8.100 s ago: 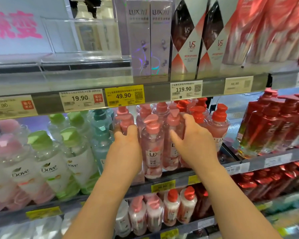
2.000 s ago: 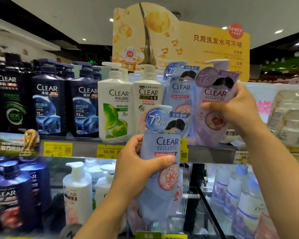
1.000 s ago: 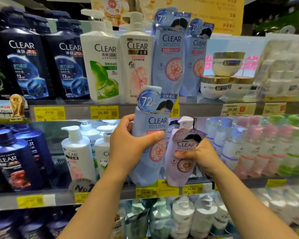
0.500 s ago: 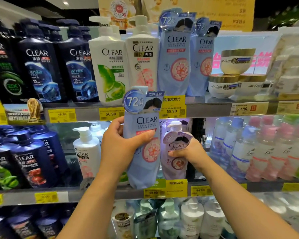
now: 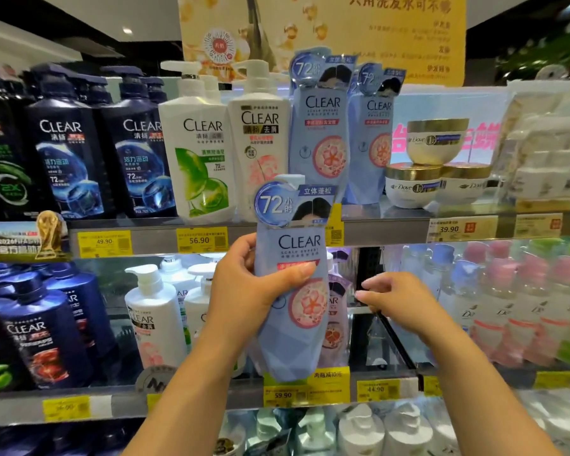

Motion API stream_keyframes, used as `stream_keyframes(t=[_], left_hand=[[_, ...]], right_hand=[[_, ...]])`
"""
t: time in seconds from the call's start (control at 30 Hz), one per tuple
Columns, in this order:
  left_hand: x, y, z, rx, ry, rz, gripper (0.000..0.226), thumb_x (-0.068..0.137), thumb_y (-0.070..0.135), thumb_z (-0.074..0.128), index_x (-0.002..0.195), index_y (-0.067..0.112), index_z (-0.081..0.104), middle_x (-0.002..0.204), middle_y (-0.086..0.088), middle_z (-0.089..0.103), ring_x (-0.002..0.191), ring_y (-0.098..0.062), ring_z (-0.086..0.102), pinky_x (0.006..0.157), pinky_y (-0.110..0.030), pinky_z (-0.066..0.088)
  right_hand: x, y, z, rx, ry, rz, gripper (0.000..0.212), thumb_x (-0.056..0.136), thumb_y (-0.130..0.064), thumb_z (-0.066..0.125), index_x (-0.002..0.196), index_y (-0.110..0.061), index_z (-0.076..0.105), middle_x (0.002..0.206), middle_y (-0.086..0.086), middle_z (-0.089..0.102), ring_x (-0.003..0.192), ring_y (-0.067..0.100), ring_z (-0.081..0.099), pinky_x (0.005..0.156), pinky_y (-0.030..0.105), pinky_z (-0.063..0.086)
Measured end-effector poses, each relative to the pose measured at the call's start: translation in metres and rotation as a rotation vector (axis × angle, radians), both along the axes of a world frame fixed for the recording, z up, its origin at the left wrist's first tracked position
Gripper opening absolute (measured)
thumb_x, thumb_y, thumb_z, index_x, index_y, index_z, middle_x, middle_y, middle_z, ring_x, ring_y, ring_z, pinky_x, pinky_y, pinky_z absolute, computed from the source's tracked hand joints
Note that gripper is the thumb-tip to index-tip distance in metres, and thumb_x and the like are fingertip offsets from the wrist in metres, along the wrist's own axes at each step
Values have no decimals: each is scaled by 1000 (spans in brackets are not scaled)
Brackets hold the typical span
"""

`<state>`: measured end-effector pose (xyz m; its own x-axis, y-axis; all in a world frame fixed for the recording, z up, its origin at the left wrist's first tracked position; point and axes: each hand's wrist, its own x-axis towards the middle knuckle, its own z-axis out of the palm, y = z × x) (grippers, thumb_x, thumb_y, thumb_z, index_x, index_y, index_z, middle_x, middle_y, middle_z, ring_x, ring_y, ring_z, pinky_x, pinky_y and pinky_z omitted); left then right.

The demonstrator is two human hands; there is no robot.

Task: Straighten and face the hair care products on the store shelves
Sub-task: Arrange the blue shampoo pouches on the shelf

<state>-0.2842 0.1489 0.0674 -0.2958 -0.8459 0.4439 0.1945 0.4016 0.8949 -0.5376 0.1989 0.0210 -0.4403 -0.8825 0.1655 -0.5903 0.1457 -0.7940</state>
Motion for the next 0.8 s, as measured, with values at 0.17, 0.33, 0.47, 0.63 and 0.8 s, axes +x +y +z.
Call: stream_keyframes(t=[0.17, 0.33, 0.47, 0.63, 0.8], left_hand=[[-24, 5, 14, -17, 36, -75, 62, 54, 38, 91, 108, 19, 68, 98, 0, 78, 84, -22, 76, 64, -31, 61], [-47, 11, 30, -51, 76, -167, 54, 60, 38, 90, 107, 22, 71, 100, -2, 78, 86, -25, 76, 67, -35, 61], [-64, 12, 48, -103, 78, -197, 52, 60, 37, 90, 106, 24, 70, 99, -1, 78, 86, -23, 76, 67, -35, 62], [-80, 6, 79, -199, 9, -266, 46, 63, 41, 89, 104, 27, 73, 98, 3, 78, 87, -17, 76, 67, -27, 61], [-82, -9, 94, -264, 29, -105, 68, 50, 70, 84, 106, 35, 70, 97, 12, 76, 92, -7, 72, 70, -25, 57]], right_hand=[[23, 39, 46, -261, -276, 360, 35, 80, -54, 77, 111, -37, 73, 109, -2, 77, 100, 14, 74, 82, 28, 60], [38, 48, 66, -315, -348, 520, 51, 83, -29, 80, 128, -39, 59, 122, -1, 72, 111, 21, 71, 86, 32, 59], [37, 46, 76, -452, -339, 436, 58, 74, -15, 82, 126, -32, 60, 118, -1, 74, 105, 21, 73, 81, 30, 59], [12, 46, 106, -519, -296, 373, 64, 60, -20, 89, 118, -30, 63, 112, 3, 76, 101, 26, 74, 84, 43, 61], [-19, 45, 153, -631, -259, 283, 70, 53, -24, 95, 115, -28, 63, 104, 4, 78, 94, 24, 76, 73, 35, 62]])
